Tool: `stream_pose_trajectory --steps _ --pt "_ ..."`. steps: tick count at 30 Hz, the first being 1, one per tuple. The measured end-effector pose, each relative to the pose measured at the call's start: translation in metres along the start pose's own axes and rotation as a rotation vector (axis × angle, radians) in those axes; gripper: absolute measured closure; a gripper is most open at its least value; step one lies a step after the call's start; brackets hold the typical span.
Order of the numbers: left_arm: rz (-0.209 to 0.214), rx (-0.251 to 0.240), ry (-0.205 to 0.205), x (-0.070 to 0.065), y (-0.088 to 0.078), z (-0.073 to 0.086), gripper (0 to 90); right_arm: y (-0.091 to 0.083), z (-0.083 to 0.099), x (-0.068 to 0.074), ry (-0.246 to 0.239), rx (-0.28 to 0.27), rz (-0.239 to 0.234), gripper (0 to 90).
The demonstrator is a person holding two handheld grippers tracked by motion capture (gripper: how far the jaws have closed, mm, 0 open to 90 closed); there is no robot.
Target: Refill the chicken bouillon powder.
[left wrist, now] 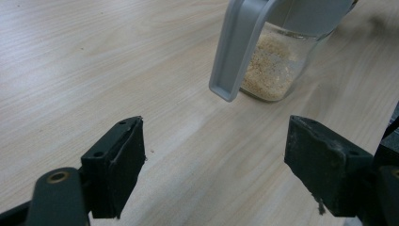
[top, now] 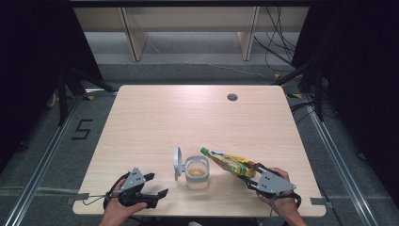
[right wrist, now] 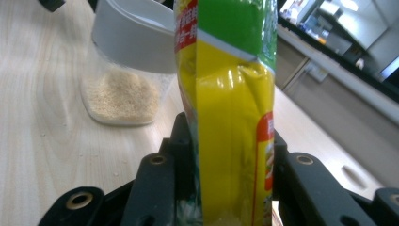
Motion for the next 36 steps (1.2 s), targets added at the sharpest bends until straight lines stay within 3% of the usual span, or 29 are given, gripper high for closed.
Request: stream_pose_trajectory --steps 2,3,5,7,8,11,12,19,21,23,29,30,31,33,35,36 --pt "-0.002 -0.002 -0.004 0.0 0.0 0.0 20.3 0.002 0.006 -0.004 0.031 0.002 0.004 67.9" --pt "-0.003 -0.002 -0.031 -0.001 0.001 0.0 20.3 0.002 0.009 -0.007 0.05 -0.007 0.002 68.0" --pt "-0.003 0.0 -0.004 0.0 0.0 0.0 20.3 0.0 0.013 -0.011 0.126 -0.024 0.024 68.0" --pt "-0.002 -0.003 -0.016 0.0 0.0 0.0 20.3 -0.003 0.016 -0.016 0.15 -0.035 0.03 68.1" --pt "-0.005 -0.002 -0.029 -0.001 0.0 0.0 20.3 -0.003 0.017 -0.018 0.139 -0.046 0.034 68.1" --pt "0.002 -0.006 -0.025 -0.001 -0.001 0.0 20.3 -0.007 0.022 -0.02 0.185 -0.049 0.034 68.1" --pt "0.0 -0.006 -0.005 0.001 -0.001 -0.001 20.3 -0.009 0.023 -0.02 0.204 -0.048 0.031 68.1" --pt "-0.004 -0.009 -0.004 0.001 -0.001 -0.001 20.4 -0.015 0.028 -0.025 0.255 -0.037 0.049 67.9" --pt "-0.006 -0.014 -0.024 -0.001 -0.001 0.0 20.3 -0.017 0.03 -0.025 0.27 -0.031 0.043 67.8" --pt "-0.002 -0.015 -0.003 0.001 -0.002 -0.001 20.3 -0.018 0.031 -0.027 0.278 -0.027 0.05 67.6" --pt "-0.003 -0.008 -0.002 0.001 -0.001 -0.001 20.3 -0.024 0.035 -0.028 0.344 0.01 0.078 67.1" --pt "0.001 -0.011 -0.008 0.0 -0.001 -0.001 20.3 -0.024 0.035 -0.028 0.338 0.012 0.073 67.0" --pt "0.001 -0.011 -0.027 -0.001 0.0 0.0 20.3 -0.025 0.035 -0.027 0.36 0.019 0.075 67.0" --pt "0.003 -0.012 -0.028 -0.002 0.0 0.0 20.3 -0.025 0.035 -0.025 0.377 0.024 0.077 66.9" --pt "-0.001 -0.005 -0.002 0.0 0.0 -0.001 20.3 -0.026 0.035 -0.027 0.37 0.029 0.098 66.5" --pt "0.0 -0.01 -0.009 0.0 0.0 0.0 20.3 -0.026 0.035 -0.027 0.379 0.031 0.1 66.3"
Point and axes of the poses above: each handheld gripper's, and its own axes: y roughly forward along the jaws, z roughly out of its underside, x roughly to its left, the point moved 4 cm from there along y, roughly forward along the jaws
